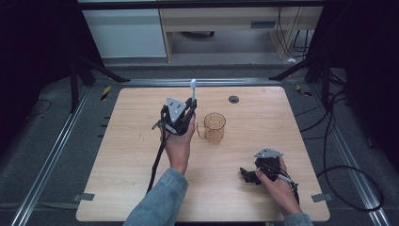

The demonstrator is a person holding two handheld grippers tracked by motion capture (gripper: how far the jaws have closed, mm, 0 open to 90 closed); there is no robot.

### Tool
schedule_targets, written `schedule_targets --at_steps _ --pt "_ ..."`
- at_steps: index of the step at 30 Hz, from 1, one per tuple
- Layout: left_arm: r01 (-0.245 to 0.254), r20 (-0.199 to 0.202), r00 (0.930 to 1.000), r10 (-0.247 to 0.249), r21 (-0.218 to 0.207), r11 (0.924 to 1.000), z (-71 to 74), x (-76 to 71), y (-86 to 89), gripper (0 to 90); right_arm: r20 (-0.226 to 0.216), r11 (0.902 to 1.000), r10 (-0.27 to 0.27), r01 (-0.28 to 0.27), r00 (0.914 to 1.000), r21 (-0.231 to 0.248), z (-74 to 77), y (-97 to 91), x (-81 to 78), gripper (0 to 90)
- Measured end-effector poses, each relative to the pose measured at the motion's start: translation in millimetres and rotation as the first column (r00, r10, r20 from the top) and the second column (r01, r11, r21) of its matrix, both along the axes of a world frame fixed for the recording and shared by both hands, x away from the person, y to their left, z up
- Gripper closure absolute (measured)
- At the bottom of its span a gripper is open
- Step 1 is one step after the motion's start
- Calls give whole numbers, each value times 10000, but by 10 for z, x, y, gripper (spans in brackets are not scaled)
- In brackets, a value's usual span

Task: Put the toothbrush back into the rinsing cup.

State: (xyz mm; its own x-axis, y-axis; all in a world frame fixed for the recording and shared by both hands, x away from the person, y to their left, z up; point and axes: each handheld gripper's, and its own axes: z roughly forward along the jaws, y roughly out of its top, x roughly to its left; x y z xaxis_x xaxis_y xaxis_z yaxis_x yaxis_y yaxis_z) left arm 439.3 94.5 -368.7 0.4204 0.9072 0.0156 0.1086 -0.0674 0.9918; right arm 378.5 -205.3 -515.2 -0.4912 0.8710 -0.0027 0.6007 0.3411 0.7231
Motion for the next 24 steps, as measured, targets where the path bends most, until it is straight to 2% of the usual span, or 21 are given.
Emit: schedule_targets --at_steps 16,24 --pt "2 380 9993 16 -473 9989 -98 19 -69 786 2 10000 69 -69 10000 4 0 2 -1 3" --pt "-57 576 9983 97 -700 9975 -101 14 -78 786 13 10000 98 -98 10000 7 -1 3 -1 3"
